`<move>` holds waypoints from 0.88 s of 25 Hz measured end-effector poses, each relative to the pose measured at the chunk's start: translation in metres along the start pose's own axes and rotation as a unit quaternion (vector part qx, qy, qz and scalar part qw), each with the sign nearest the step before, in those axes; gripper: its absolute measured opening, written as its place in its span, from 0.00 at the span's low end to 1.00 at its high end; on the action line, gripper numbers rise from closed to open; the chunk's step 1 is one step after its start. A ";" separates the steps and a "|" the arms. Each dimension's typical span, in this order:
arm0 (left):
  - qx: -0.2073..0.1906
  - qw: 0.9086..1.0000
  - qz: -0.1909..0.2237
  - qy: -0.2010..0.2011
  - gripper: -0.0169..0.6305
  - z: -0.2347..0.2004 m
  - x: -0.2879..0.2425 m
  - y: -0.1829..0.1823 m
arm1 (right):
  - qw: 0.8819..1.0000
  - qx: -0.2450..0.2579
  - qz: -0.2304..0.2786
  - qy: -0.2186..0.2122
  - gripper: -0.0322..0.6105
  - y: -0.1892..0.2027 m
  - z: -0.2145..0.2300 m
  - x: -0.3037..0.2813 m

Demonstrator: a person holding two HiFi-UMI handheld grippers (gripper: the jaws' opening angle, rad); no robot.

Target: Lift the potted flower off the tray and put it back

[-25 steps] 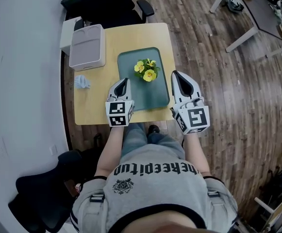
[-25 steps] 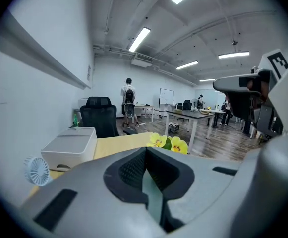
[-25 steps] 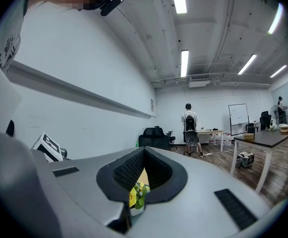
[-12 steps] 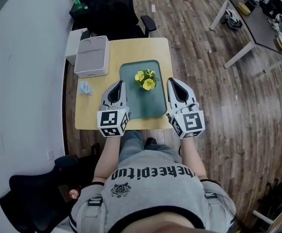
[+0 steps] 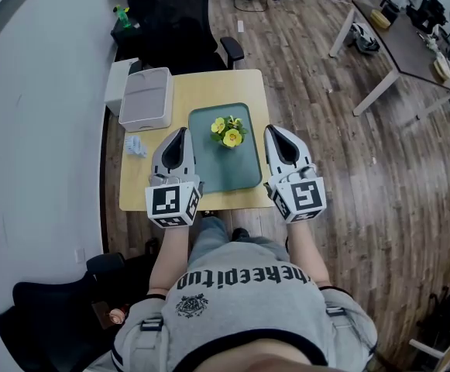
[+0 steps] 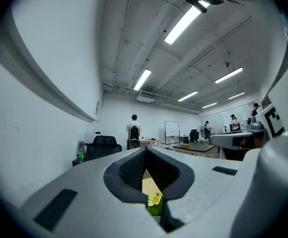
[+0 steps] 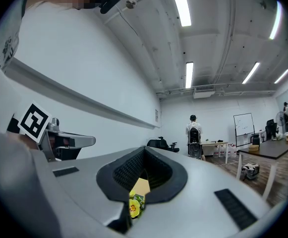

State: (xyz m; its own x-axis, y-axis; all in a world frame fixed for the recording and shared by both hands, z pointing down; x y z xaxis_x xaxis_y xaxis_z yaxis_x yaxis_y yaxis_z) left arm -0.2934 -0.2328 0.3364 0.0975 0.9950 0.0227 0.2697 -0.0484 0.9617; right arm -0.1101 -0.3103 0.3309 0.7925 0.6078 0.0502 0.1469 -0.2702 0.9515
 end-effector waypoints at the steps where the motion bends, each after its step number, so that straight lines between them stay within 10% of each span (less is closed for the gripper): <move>1: 0.001 1.000 0.006 0.002 0.03 0.003 0.002 -0.003 | 1.000 0.002 0.002 0.001 0.05 -0.002 0.000 0.003; 22: 0.006 0.997 0.070 0.022 0.03 0.047 0.042 -0.031 | 0.998 0.028 0.031 0.037 0.05 -0.028 0.015 0.062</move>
State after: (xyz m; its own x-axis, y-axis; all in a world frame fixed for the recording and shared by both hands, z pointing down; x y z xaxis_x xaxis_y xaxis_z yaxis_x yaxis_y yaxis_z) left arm -0.2527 -0.1939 0.2951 0.0928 0.9814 0.1681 0.2674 -0.1871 0.9452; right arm -0.0556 -0.2765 0.3030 0.7551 0.6418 0.1338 0.1326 -0.3493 0.9276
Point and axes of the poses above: the fingertips, and each gripper's own axes: x backward along the fingers, z to its right, y out of its underside, the point moved 3 cm from there along x, backward along the fingers, and after that the axes turned 15 degrees about x, right-handed, at the moved point
